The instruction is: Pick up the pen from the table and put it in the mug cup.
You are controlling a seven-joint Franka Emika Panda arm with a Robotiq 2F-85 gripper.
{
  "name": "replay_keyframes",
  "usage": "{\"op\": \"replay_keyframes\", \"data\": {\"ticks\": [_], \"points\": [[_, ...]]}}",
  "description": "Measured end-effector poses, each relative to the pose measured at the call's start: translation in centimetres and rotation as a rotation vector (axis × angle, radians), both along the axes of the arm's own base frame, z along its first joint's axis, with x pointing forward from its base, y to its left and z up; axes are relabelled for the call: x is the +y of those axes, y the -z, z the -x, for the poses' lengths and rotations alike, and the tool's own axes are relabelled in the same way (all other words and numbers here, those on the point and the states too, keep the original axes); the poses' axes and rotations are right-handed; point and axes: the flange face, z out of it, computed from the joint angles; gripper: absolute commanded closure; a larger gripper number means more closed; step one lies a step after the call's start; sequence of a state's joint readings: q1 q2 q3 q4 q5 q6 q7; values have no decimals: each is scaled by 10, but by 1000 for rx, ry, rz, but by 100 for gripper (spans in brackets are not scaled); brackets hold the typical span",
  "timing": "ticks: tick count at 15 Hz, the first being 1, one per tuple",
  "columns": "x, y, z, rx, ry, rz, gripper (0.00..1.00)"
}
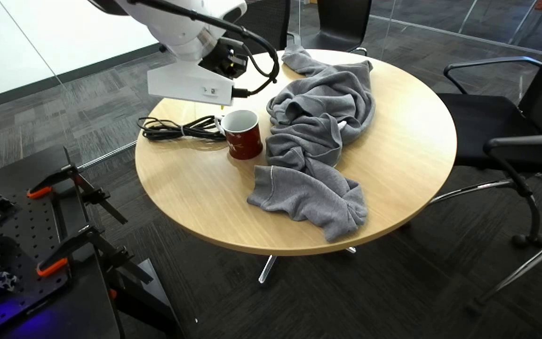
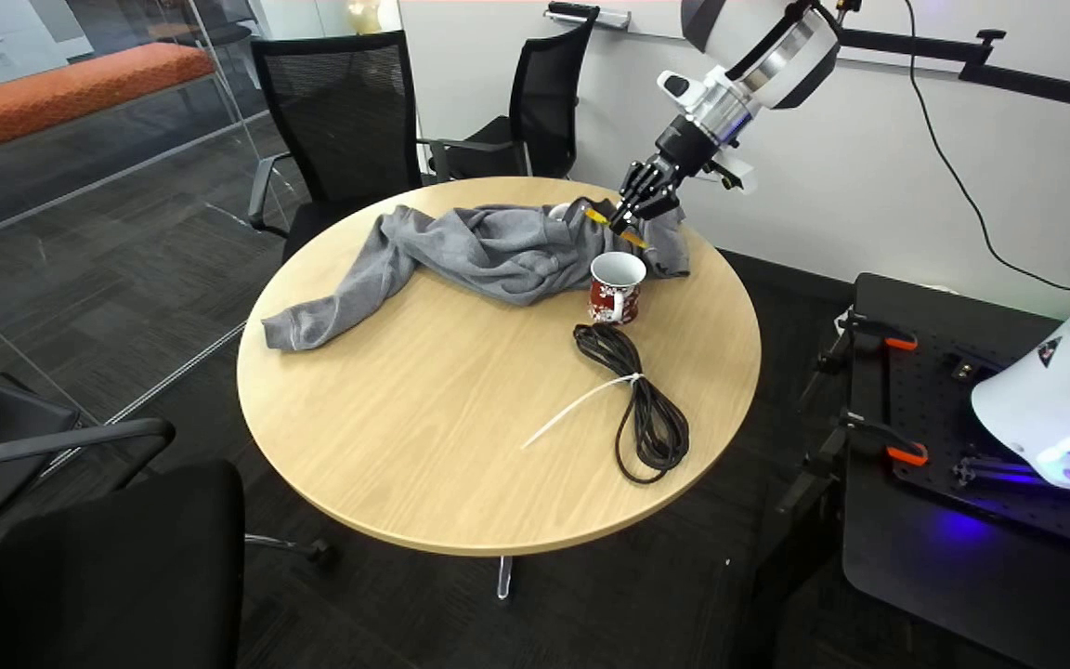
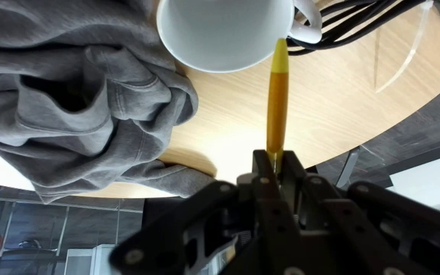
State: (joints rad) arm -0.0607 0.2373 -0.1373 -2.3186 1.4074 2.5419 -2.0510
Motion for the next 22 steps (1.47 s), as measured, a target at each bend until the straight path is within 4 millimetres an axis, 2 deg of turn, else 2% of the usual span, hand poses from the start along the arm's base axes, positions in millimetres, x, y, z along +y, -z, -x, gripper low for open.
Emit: {"op": "replay_keyframes", "data": {"ticks": [6,15,22], "points": [[-14,23,-2,-17,-50,-11,97],[-28,55,7,-44,-128,-72,97],[-32,66,11,-44,-144,-110,97]]}}
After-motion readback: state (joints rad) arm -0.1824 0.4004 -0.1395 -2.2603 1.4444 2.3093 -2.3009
